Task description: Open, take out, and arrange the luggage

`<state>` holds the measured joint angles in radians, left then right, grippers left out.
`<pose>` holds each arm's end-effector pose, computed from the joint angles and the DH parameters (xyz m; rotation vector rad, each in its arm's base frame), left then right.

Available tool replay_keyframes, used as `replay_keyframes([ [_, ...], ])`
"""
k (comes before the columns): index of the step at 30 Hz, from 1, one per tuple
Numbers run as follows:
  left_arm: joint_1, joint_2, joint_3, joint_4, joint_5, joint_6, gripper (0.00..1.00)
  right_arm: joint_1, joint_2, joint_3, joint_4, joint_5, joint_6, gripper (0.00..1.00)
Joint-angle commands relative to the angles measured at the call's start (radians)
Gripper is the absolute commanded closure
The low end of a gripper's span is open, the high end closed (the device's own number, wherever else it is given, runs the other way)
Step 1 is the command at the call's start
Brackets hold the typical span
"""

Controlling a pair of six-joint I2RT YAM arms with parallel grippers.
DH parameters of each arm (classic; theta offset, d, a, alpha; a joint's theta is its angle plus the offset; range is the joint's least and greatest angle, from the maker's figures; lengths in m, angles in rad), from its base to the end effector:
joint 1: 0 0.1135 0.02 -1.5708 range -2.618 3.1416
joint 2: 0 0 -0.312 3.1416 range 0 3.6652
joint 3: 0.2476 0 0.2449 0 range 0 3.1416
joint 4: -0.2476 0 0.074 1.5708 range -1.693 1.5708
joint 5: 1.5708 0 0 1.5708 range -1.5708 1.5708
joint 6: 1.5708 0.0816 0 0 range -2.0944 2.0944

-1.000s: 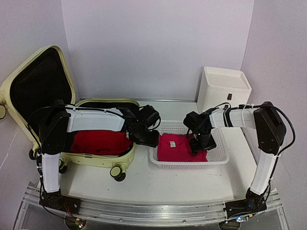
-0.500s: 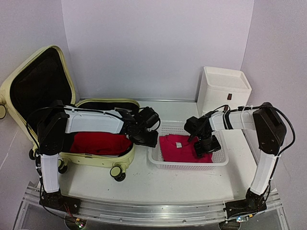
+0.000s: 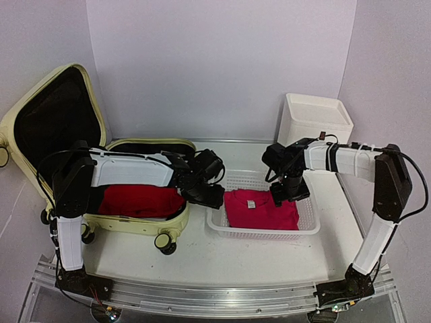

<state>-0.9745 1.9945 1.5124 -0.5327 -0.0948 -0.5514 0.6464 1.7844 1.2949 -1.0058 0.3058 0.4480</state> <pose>0.2694 -0.3832 0.2092 0.5200 2.5917 -0.4307 0.2825 0.1824 0.2084 -0.2705 2.8883 -0.3248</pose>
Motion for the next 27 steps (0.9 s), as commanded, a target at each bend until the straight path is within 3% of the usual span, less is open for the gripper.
replay_keyframes([
  [1, 0.015, -0.098, 0.056, -0.068, 0.073, 0.061, 0.36, 0.013, -0.066, 0.062, 0.062, -0.177, -0.019, 0.28],
  [10, 0.045, -0.396, 0.040, -0.083, 0.187, 0.177, 0.15, 0.046, -0.051, 0.001, 0.265, -0.462, 0.014, 0.23],
  [14, 0.168, -0.550, -0.050, -0.125, 0.237, 0.186, 0.07, 0.076, -0.072, -0.023, 0.311, -0.465, 0.033, 0.21],
  [17, 0.254, -0.619, -0.129, -0.175, 0.185, 0.207, 0.06, 0.076, -0.115, -0.048, 0.311, -0.439, 0.033, 0.19],
  [21, 0.307, -0.599, -0.141, -0.243, 0.089, 0.232, 0.07, 0.076, -0.161, -0.069, 0.294, -0.418, 0.023, 0.18],
  [27, 0.351, -0.374, -0.008, -0.312, 0.032, 0.168, 0.15, 0.076, -0.207, -0.081, 0.266, -0.399, 0.022, 0.17],
])
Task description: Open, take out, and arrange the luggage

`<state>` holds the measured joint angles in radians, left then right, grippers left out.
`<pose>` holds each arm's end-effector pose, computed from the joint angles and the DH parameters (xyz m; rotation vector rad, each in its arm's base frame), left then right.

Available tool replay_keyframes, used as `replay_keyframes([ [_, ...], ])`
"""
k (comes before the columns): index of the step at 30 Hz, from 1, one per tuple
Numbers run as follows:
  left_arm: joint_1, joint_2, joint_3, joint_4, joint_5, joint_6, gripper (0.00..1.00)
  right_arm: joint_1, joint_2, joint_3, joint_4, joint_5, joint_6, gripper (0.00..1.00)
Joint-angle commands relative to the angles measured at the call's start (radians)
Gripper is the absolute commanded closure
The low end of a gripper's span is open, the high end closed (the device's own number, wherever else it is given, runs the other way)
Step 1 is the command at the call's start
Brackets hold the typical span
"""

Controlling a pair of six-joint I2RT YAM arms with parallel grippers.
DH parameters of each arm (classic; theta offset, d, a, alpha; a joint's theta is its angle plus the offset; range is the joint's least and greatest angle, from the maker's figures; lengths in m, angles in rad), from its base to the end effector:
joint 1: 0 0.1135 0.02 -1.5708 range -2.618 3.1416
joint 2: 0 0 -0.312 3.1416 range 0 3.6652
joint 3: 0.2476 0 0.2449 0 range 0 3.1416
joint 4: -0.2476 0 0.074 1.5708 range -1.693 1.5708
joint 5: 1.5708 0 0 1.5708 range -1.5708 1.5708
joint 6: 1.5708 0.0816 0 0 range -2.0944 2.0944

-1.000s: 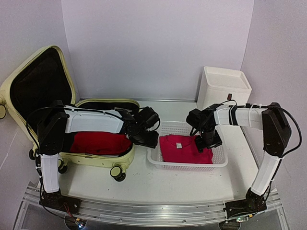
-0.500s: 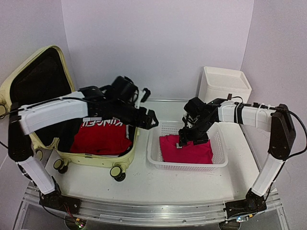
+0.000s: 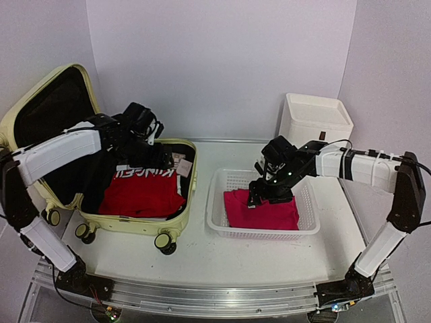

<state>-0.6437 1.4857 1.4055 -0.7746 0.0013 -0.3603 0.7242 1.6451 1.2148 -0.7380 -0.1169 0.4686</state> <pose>0.2696 -0.2024 0.3478 0.3505 2.4528 -0.4475 0.2519 0.2355 0.2375 -0.3952 2.8098 0.4625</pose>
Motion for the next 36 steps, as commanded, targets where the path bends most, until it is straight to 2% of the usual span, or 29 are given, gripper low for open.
replay_keyframes([
  [1, 0.021, 0.185, 0.132, -0.078, -0.081, -0.033, 0.16, -0.002, -0.076, -0.004, -0.009, 0.030, -0.001, 0.17],
  [7, 0.022, 0.455, 0.304, -0.114, -0.208, -0.049, 0.18, -0.002, -0.136, -0.042, -0.037, 0.075, -0.008, 0.15],
  [13, 0.022, 0.625, 0.425, -0.130, -0.282, -0.047, 0.16, -0.002, -0.159, -0.058, -0.053, 0.100, -0.032, 0.13],
  [22, 0.021, 0.734, 0.481, -0.133, -0.357, -0.075, 0.13, -0.002, -0.125, -0.038, -0.059, 0.087, -0.055, 0.12],
  [33, 0.021, 0.760, 0.468, -0.137, -0.412, -0.089, 0.26, -0.002, -0.114, -0.036, -0.057, 0.081, -0.056, 0.12],
  [36, 0.022, 0.775, 0.471, -0.137, -0.411, -0.091, 0.21, -0.002, -0.116, -0.027, -0.057, 0.071, -0.051, 0.11],
])
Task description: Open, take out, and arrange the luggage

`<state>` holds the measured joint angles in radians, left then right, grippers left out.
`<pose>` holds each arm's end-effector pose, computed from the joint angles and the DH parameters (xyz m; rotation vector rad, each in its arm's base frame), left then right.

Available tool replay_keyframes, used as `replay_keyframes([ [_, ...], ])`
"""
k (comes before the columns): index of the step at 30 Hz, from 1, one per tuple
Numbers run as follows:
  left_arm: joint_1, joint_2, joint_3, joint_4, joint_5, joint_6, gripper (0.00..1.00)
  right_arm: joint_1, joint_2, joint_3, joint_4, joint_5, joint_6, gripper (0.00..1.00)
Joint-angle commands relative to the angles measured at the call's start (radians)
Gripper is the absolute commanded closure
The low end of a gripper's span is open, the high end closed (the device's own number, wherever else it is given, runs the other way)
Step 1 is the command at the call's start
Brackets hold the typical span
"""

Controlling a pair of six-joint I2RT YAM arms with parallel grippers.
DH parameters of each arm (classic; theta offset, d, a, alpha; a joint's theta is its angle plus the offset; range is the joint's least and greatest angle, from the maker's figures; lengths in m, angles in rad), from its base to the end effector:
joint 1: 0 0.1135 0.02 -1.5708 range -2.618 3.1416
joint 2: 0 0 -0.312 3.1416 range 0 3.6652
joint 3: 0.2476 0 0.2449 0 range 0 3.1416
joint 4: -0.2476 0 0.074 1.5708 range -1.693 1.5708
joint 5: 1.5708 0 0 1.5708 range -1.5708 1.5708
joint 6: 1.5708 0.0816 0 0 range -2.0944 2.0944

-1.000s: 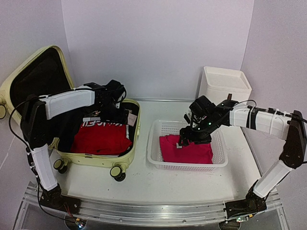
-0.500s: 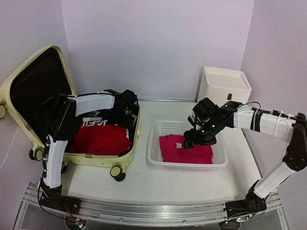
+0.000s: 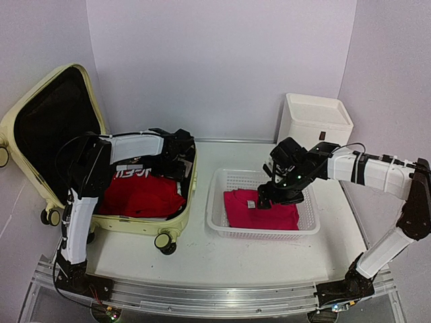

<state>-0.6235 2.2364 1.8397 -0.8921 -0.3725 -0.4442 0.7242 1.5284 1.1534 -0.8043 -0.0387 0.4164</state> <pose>0.4205 -0.2658 0.1784 0.1700 2.6977 0.2431 0.2294 0.2071 0.2503 -0.4417 2.7773 0.3469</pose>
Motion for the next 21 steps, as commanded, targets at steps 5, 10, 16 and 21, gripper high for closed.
replay_keyframes([
  [5, 0.002, 0.045, 0.048, -0.021, -0.022, -0.007, 0.21, -0.002, -0.002, 0.058, 0.011, -0.024, 0.006, 0.11],
  [10, 0.002, 0.017, 0.024, -0.019, -0.032, -0.009, 0.33, -0.002, 0.003, 0.079, 0.015, -0.037, 0.018, 0.10],
  [16, 0.014, -0.055, -0.041, 0.010, -0.014, -0.006, 0.48, -0.002, 0.030, 0.121, 0.053, -0.090, 0.053, 0.06],
  [21, 0.038, -0.148, -0.138, 0.115, 0.115, 0.011, 0.57, -0.001, 0.079, 0.171, 0.108, -0.153, 0.100, 0.06],
])
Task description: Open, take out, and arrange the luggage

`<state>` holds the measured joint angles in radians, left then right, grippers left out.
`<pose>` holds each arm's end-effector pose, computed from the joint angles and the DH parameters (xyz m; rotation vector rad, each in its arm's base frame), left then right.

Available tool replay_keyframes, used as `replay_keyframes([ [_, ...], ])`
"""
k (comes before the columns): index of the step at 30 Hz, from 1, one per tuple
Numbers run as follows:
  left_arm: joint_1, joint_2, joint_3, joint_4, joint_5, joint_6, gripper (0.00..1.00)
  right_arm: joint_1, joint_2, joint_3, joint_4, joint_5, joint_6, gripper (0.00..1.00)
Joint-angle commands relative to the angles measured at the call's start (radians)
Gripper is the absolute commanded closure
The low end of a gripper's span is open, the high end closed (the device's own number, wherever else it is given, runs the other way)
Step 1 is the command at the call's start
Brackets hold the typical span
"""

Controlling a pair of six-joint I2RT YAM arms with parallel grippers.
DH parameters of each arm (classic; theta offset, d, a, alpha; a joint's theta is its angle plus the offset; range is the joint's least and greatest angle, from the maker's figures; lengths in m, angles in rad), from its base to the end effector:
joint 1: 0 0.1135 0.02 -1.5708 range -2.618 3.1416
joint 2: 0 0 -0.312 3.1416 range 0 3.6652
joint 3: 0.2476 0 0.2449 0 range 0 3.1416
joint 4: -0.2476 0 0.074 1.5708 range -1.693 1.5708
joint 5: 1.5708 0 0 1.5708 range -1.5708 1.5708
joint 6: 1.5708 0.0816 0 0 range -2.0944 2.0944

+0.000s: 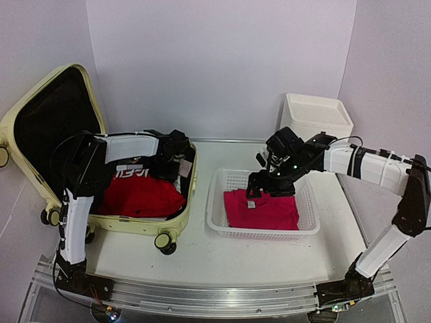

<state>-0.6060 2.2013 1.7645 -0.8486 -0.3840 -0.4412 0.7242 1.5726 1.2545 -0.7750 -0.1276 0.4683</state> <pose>0.4174 -0.2520 0.1758 0.1468 2.6910 0.2600 0.2449 0.2304 0.2707 -0.3961 2.7412 0.5251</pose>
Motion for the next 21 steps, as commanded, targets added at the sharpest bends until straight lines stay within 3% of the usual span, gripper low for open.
replay_keyframes([
  [1, 0.026, -0.128, -0.086, 0.097, 0.149, 0.009, 0.58, 0.000, 0.047, 0.079, 0.099, -0.083, 0.062, 0.06],
  [13, 0.083, -0.195, -0.195, 0.185, 0.298, 0.051, 0.81, 0.057, 0.273, 0.306, 0.262, -0.180, 0.227, 0.07],
  [21, 0.136, -0.333, -0.372, 0.365, 0.443, 0.111, 0.93, 0.083, 0.449, 0.457, 0.436, -0.194, 0.359, 0.17],
])
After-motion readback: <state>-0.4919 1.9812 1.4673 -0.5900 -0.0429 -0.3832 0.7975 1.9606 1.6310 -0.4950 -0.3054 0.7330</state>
